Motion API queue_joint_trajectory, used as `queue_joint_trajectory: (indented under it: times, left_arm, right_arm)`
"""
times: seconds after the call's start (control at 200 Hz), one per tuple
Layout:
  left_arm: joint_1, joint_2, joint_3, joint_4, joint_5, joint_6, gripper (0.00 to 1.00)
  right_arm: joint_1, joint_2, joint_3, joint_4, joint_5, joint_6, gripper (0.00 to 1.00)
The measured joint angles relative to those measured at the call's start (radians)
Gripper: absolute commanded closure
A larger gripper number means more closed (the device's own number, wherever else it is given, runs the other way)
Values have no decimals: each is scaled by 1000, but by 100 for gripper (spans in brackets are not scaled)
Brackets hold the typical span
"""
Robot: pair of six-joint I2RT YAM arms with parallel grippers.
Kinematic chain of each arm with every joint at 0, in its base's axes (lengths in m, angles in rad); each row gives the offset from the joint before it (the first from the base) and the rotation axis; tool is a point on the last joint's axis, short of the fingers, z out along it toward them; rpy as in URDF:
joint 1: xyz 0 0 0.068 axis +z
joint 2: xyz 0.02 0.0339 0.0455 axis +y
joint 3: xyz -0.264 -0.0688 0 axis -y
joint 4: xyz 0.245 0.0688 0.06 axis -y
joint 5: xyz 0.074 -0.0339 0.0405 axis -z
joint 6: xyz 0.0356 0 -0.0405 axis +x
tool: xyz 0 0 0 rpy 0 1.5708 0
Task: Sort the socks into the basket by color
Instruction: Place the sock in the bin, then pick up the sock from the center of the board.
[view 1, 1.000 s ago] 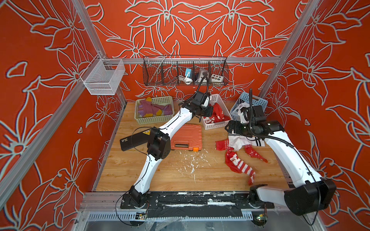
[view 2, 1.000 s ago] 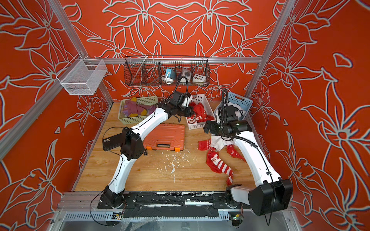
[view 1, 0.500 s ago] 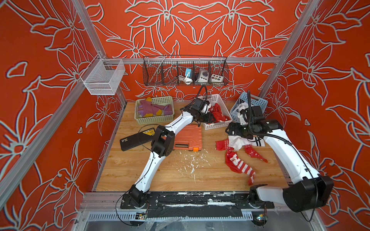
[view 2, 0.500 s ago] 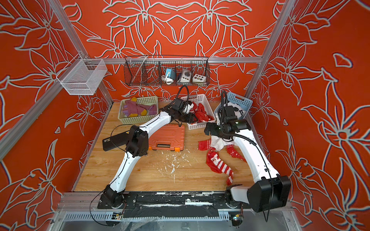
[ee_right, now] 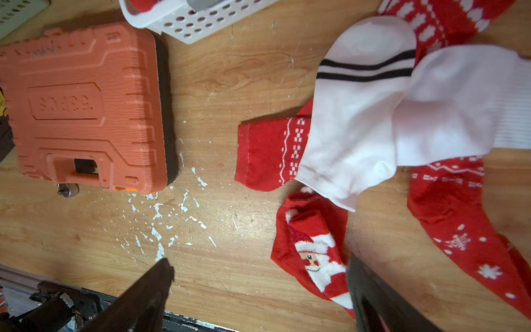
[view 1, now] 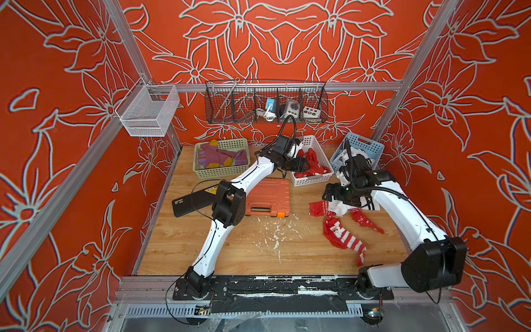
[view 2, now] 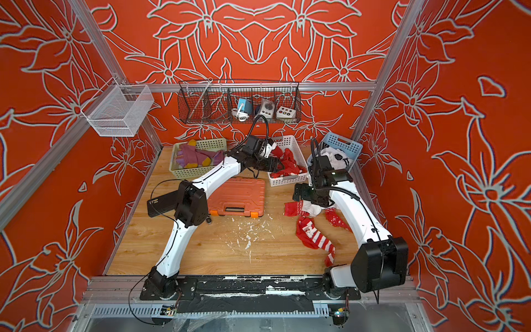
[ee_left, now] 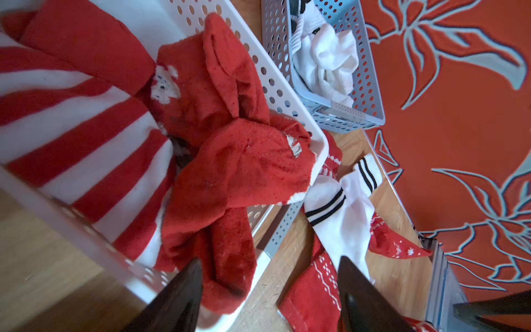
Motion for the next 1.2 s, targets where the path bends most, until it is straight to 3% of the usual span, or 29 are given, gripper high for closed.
queue_joint_trajectory:
  times: [0.145, 0.485, 0.836, 0.916, 1.061, 1.201]
  left_arm:
    - [23, -95, -92, 4, 1, -5, 31]
    - [89, -413, -383, 31, 0, -4, 31]
    - [103, -690, -724, 62, 13, -45, 33]
    - [115, -728, -768, 64, 12, -53, 33]
    - [135, -778, -817, 63, 9, -56, 33]
    - [150, -811, -845, 63, 4, -57, 34]
  right_arm:
    - [0, 12, 0, -10, 5, -8, 20]
    - [0, 118, -76, -51, 28, -17, 14]
    - [0, 218, -194, -24, 61, 12, 19]
    - [0, 239, -206, -8, 66, 19, 37]
    - [0, 254, -232, 19, 66, 24, 99]
    - [0, 246, -233, 17, 67, 28, 100]
